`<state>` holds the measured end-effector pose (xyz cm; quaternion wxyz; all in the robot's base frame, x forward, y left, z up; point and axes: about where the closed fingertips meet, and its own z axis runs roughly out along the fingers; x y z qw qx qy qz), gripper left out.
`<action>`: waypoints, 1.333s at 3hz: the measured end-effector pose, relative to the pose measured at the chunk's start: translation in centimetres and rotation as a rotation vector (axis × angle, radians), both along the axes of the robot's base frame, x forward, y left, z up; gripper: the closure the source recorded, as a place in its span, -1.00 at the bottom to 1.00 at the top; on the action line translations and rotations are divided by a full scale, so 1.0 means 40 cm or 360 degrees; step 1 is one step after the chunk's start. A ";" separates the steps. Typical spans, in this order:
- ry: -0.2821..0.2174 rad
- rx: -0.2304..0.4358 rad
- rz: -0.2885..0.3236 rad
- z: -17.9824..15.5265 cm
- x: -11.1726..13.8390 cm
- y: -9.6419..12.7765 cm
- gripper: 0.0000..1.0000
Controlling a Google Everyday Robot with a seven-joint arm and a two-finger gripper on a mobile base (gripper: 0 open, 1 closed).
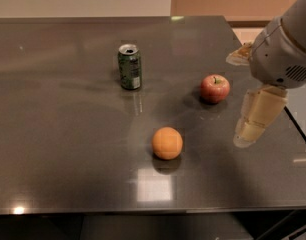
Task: Pick orange
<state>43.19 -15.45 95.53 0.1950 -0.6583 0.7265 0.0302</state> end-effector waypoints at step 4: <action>0.0139 0.0073 0.0342 -0.204 -0.040 0.239 -1.00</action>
Offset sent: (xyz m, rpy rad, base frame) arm -0.0180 0.0936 -0.0695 0.0791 0.0914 0.2356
